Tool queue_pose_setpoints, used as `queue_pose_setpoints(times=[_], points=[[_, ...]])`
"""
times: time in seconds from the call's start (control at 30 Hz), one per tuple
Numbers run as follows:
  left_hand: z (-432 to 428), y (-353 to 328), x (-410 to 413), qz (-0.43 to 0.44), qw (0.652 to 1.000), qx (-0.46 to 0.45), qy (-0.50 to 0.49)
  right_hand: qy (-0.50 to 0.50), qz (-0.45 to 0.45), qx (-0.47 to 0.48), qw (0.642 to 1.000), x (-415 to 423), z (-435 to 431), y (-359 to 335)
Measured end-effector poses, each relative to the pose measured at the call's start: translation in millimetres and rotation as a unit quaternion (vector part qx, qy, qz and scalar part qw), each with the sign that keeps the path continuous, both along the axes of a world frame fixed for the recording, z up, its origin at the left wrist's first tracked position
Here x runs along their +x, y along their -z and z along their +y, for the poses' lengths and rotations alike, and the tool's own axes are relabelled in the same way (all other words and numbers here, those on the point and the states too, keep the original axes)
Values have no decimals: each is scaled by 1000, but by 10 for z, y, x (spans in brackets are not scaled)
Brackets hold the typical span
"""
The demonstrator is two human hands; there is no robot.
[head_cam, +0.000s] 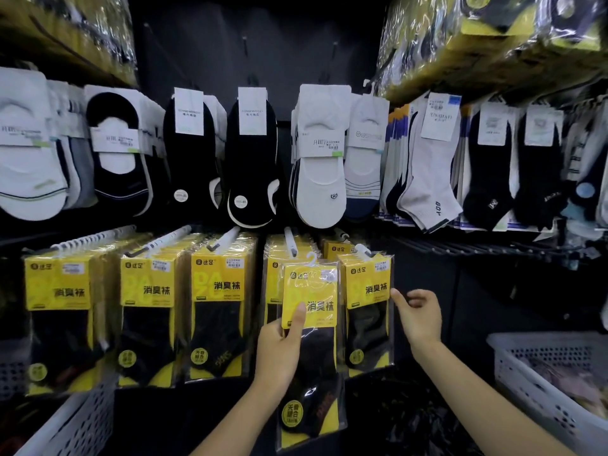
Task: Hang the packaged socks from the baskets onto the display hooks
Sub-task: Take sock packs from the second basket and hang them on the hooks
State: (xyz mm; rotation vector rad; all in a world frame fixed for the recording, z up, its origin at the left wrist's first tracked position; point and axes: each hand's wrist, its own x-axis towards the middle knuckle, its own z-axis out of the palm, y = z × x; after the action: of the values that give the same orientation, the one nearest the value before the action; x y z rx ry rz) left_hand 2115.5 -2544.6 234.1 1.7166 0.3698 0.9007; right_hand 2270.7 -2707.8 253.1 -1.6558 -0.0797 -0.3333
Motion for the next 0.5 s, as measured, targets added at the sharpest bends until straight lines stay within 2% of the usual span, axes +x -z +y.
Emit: queue_pose_setpoints(times=[0.07, 0.2, 0.27, 0.33, 0.5], points=[[-56, -1, 50, -6, 1000, -7, 11, -56, -17, 30, 998, -130, -4, 6], [-242, 14, 165, -45, 997, -20, 62, -244, 2, 40, 969, -465, 32, -47], [-364, 11, 205, -56, 993, -10, 104, -280, 8, 49, 959, -542, 35, -49], [-436, 33, 254, -56, 989, -15, 139, -267, 11, 72, 961, -548, 10, -51], [-478, 74, 339, -2, 985, -13, 174, -140, -3, 129, 982, -347, -151, -7]])
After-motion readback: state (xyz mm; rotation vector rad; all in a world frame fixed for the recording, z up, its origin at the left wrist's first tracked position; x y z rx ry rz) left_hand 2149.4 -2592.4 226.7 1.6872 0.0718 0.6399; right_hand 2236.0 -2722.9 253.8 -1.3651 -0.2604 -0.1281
